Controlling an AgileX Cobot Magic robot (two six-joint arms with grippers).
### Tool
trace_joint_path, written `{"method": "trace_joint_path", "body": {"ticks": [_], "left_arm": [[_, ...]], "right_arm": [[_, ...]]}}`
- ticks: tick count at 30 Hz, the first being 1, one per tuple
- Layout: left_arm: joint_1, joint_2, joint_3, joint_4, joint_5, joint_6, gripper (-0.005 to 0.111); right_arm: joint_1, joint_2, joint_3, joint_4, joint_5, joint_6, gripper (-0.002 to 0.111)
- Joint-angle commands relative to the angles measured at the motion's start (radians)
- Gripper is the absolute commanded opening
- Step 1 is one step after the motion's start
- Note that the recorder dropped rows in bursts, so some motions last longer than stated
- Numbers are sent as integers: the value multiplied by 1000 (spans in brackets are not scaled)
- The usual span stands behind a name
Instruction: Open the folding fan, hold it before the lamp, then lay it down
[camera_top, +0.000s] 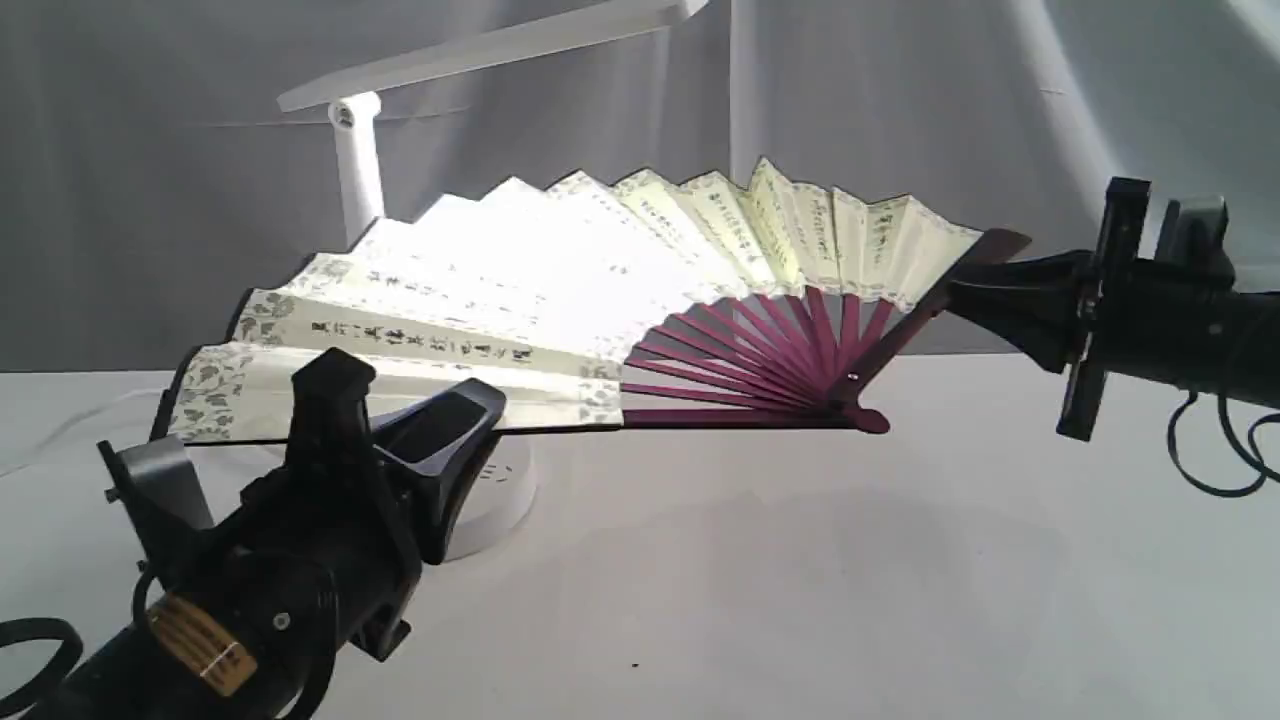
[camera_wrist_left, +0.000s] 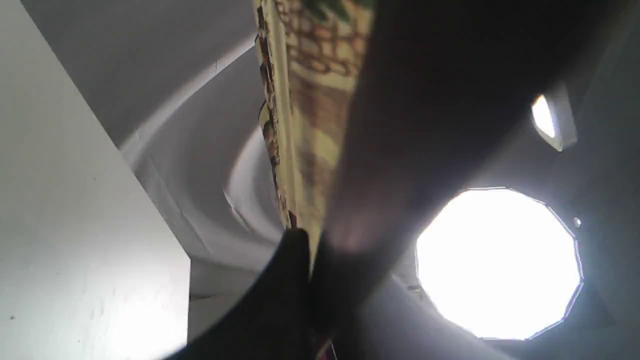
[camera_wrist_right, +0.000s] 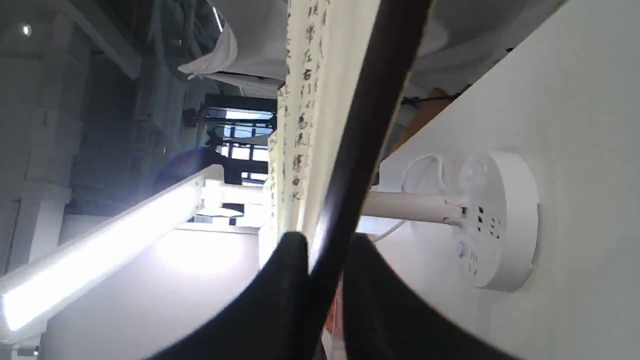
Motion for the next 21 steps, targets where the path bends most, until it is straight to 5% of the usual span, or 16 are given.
{"method": "trace_joint_path", "body": {"ticks": [1, 21], "left_arm": [[-6, -27, -7, -15, -104, -25, 0], [-6, -72, -9, -47, -104, 21, 0]], "right_arm": [[-14, -7, -71, 16, -83, 4, 0], [-14, -27, -121, 16, -83, 50, 0]]}}
